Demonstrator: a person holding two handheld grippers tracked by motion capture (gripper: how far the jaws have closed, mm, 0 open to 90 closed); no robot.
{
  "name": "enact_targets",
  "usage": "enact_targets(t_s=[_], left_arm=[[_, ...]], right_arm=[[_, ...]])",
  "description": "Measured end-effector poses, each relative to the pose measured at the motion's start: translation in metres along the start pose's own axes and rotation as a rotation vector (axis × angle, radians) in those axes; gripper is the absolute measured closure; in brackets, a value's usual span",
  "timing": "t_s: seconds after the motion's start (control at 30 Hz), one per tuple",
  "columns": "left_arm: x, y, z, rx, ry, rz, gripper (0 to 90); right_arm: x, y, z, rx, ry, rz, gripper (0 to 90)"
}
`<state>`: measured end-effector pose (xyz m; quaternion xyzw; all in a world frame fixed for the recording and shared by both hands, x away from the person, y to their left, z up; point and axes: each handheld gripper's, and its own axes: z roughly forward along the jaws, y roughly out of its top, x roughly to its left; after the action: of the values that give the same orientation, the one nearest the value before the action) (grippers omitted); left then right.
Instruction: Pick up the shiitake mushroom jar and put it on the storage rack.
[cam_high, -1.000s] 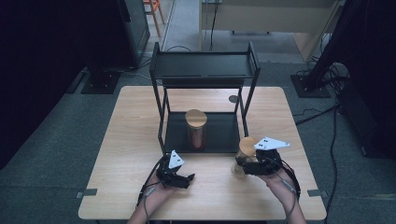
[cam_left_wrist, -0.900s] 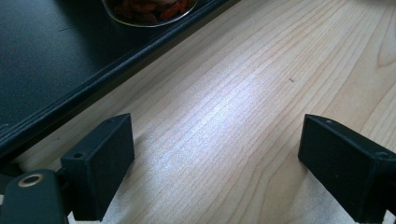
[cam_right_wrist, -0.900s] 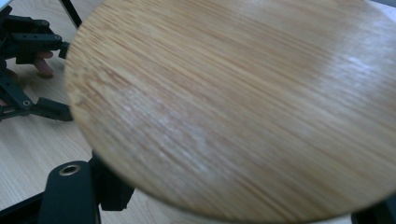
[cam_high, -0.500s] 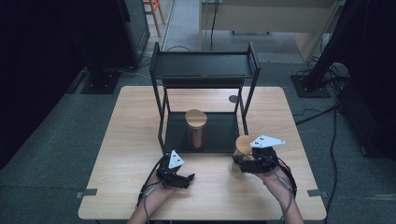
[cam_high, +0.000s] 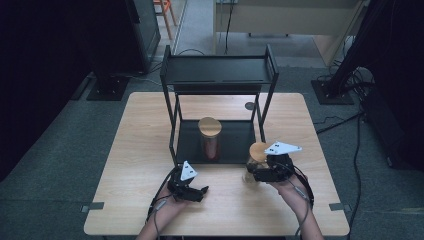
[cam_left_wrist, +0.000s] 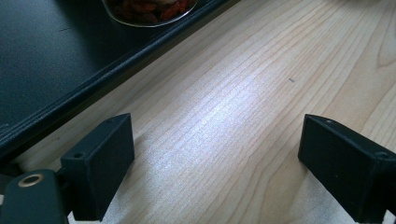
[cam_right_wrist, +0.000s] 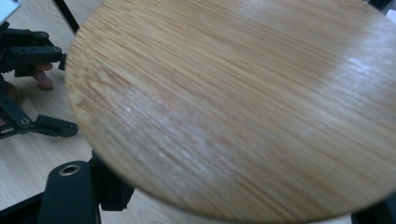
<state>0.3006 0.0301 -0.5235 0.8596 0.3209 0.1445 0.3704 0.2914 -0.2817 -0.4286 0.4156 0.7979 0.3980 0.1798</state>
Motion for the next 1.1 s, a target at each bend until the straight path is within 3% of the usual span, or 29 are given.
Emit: enact_targets(t_s=[0.5,1.1], left_arm=[[0.0,0.0,0.0,-0.003,0.0,-0.004,10.9],[0.0,0.0,0.0,-0.002,0.0,-0.002,10.9]], right_arm=[[0.003,0.011,0.01,-0.001,-0.002,0.01,24.8],[0.01,0.023,0.014,0.006,0.007,-0.015,24.7]])
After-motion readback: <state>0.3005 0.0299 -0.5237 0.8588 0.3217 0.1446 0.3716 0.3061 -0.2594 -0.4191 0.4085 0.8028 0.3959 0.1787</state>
